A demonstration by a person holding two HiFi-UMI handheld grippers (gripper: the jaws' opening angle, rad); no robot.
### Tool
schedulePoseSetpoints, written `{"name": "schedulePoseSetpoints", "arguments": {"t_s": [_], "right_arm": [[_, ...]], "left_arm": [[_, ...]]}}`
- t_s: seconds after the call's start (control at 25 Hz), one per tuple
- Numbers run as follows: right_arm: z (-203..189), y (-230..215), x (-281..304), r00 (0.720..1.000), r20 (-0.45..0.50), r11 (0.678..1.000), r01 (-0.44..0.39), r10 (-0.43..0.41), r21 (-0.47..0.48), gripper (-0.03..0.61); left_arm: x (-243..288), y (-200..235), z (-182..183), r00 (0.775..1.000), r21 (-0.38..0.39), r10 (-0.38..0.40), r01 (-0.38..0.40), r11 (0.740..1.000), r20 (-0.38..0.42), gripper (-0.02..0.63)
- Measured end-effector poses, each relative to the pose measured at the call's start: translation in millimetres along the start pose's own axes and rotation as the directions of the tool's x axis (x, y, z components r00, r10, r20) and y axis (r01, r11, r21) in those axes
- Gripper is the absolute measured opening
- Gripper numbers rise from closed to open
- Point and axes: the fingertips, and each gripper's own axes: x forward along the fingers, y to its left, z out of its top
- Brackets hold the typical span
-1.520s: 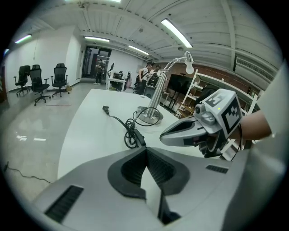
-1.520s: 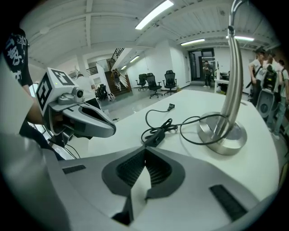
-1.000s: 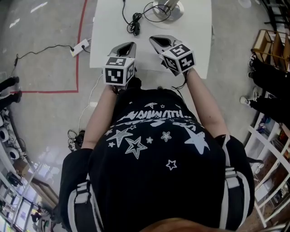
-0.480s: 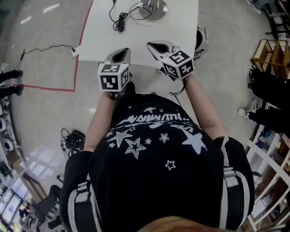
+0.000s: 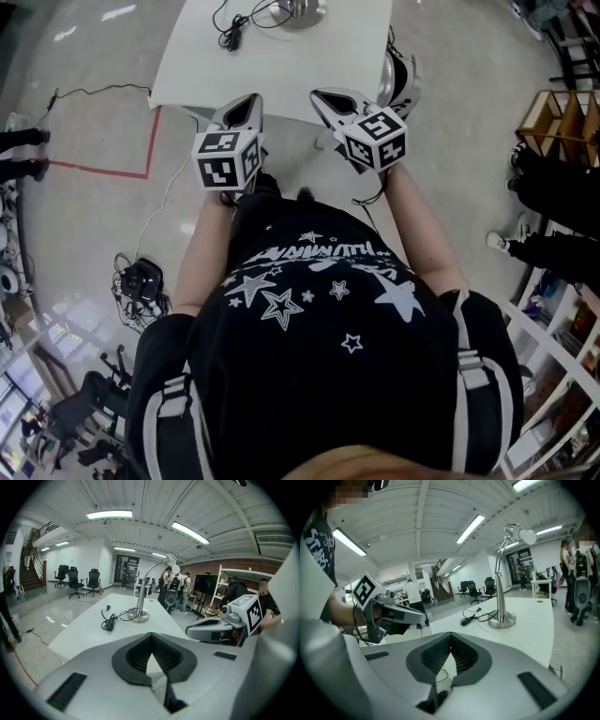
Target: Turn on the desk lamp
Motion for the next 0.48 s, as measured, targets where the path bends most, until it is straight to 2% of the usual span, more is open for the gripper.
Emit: {"name": "schedulePoseSetpoints", "arguments": {"t_s": [0.48], "right_arm": [[2, 7, -25, 0.998, 0.056, 1.0, 0.024, -0.024, 0.002, 0.005]], "left_arm": [[-24, -23, 6, 0.998, 0.008, 0.005, -0.005, 1.0, 0.059, 0.008]]}}
